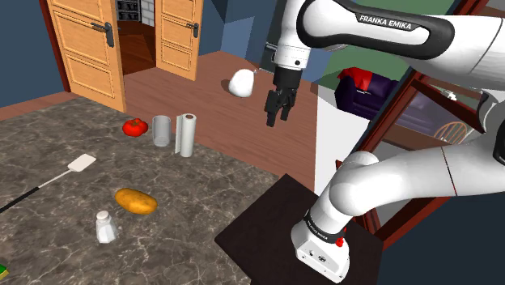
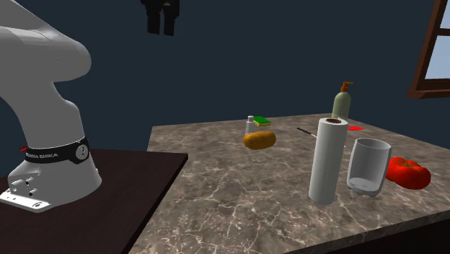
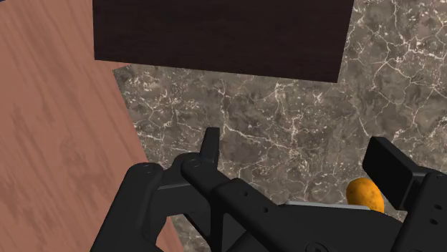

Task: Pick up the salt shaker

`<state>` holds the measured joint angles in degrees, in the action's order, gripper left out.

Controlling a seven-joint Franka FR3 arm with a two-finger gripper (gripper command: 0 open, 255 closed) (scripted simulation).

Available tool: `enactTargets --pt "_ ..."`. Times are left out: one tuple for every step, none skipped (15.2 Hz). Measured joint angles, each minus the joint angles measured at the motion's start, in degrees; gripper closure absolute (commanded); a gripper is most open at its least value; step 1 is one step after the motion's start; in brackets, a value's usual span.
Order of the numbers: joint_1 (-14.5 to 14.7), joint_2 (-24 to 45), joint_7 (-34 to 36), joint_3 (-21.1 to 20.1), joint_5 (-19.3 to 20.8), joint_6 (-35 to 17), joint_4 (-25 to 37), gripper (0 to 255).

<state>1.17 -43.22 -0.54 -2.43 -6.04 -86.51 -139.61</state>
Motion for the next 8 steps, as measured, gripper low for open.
enactTargets --pt "0.0 0.0 0.0 0.0 0.0 0.0 0.0 0" --pt "0.2 0.5 0.5 -0.5 -0.4 -0.7 -0.2 0" --pt "0.4 1.4 1.2 -1.3 -0.9 -1.8 -0.4 0" --pt "0.8 2.1 2.1 -2.1 -1.6 -2.8 -0.7 0" --pt "1.2 3.0 3.1 -3.1 -2.3 -3.8 -0.7 0" --pt "1.6 4.3 4.2 -4.3 -3.1 -5.5 -1.1 0" --pt "1.8 5.4 5.0 -5.1 -3.7 -7.0 -1.3 0" --pt "2.3 7.2 6.4 -6.5 -4.5 -8.4 -0.7 0"
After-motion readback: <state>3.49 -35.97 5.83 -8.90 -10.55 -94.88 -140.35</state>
